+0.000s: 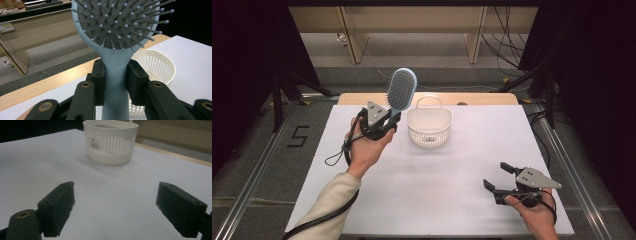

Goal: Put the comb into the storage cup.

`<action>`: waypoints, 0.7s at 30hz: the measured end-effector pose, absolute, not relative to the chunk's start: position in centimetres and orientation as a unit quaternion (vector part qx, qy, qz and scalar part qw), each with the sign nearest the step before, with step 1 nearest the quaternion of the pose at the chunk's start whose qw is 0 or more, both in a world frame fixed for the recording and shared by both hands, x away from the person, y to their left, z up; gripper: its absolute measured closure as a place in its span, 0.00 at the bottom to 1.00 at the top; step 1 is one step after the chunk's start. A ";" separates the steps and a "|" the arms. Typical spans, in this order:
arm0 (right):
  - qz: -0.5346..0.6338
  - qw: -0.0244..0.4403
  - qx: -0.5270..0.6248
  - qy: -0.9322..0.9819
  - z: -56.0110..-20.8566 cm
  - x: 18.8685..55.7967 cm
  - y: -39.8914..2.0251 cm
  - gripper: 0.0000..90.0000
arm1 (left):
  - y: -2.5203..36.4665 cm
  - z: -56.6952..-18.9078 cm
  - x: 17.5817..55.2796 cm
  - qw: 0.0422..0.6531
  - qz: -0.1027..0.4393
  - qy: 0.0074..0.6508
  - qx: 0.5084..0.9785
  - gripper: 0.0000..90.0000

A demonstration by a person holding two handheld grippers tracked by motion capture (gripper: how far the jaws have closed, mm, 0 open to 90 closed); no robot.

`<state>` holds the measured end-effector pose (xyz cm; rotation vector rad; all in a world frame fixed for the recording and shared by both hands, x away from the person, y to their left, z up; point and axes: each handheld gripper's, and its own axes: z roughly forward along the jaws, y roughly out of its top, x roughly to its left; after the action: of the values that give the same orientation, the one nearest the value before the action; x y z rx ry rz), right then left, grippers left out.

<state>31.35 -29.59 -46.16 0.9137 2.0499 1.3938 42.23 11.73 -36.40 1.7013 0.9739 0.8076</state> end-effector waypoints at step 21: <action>0.512 0.247 0.335 0.752 -46.1 31.3 -29.6 0.18 | 11.4 -36.2 42.3 0.492 0.334 0.397 0.699 0.77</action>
<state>31.34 -29.59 -46.15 0.9120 2.0496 1.3949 42.29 11.38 -36.18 1.6968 0.9623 0.8092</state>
